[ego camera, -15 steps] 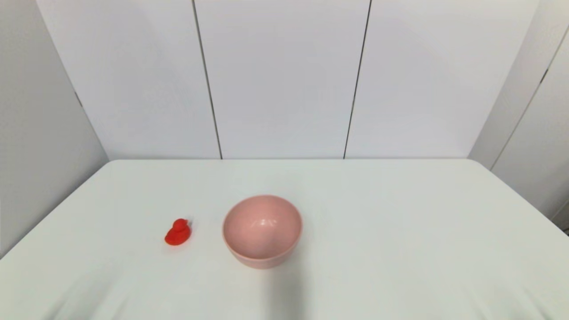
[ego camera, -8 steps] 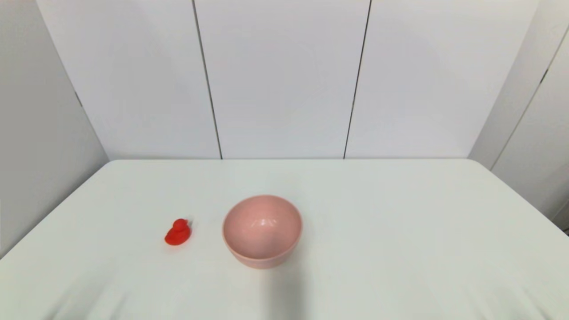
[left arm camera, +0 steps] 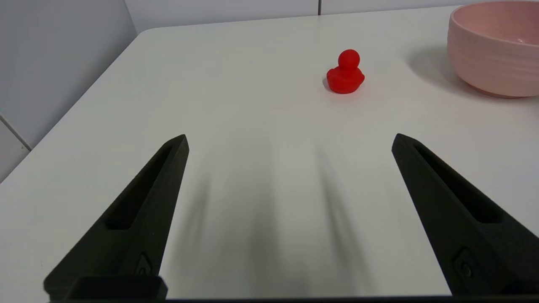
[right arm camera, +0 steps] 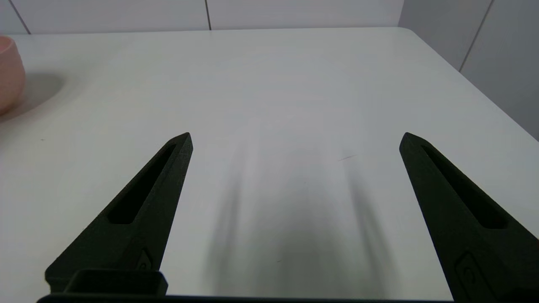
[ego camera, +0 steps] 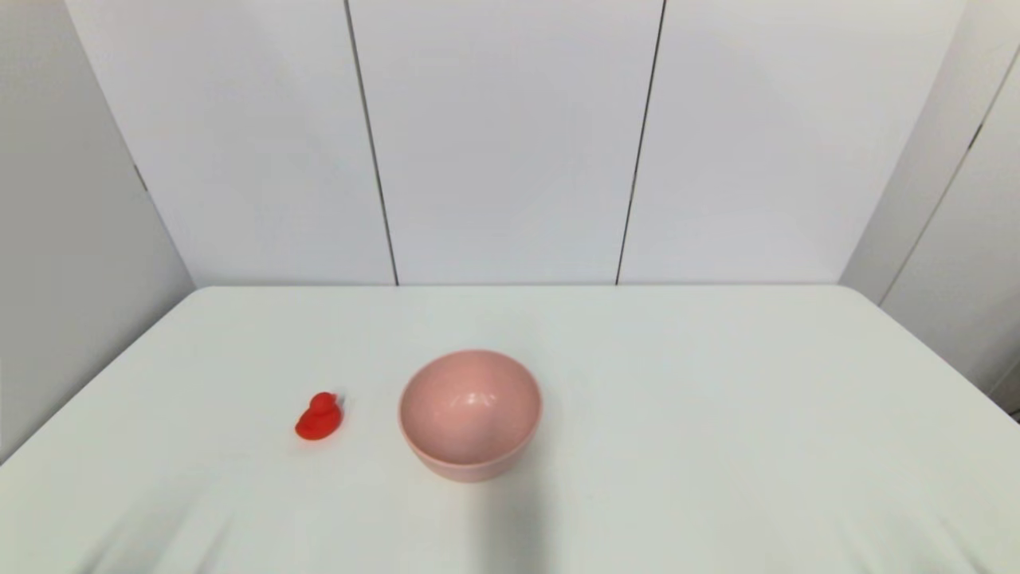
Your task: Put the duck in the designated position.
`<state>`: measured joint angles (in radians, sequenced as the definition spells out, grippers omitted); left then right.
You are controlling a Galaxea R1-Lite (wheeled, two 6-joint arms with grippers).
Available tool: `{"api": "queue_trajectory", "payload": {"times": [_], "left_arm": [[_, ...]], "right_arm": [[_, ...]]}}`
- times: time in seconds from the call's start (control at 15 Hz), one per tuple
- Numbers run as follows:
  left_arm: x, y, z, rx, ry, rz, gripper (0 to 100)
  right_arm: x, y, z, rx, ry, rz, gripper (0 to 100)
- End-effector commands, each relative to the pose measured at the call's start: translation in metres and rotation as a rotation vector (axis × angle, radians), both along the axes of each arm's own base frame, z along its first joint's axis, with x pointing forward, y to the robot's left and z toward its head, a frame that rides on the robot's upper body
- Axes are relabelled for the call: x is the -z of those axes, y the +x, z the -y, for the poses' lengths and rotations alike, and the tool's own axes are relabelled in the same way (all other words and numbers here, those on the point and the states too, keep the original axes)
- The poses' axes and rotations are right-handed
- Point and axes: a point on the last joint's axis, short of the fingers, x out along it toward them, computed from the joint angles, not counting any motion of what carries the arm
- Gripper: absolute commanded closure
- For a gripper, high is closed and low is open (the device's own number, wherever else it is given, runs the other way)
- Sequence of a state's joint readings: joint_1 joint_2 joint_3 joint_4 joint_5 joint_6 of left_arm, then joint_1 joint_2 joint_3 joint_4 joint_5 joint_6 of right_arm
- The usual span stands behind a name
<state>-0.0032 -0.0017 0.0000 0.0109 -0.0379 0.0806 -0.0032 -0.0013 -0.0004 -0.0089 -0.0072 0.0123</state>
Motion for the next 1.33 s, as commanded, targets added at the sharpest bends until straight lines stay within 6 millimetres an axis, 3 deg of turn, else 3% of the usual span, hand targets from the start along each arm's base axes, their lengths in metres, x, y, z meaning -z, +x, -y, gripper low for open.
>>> {"api": "queue_trajectory", "payload": {"times": [0.07, 1.33], "left_arm": [[0.0000, 0.0000, 0.0000, 0.000, 0.001, 0.000, 0], [0.0000, 0.0000, 0.0000, 0.000, 0.001, 0.000, 0]], "right_arm": [[0.0001, 0.0001, 0.0000, 0.000, 0.000, -0.001, 0], [0.0001, 0.0001, 0.0000, 0.000, 0.000, -0.001, 0]]}}
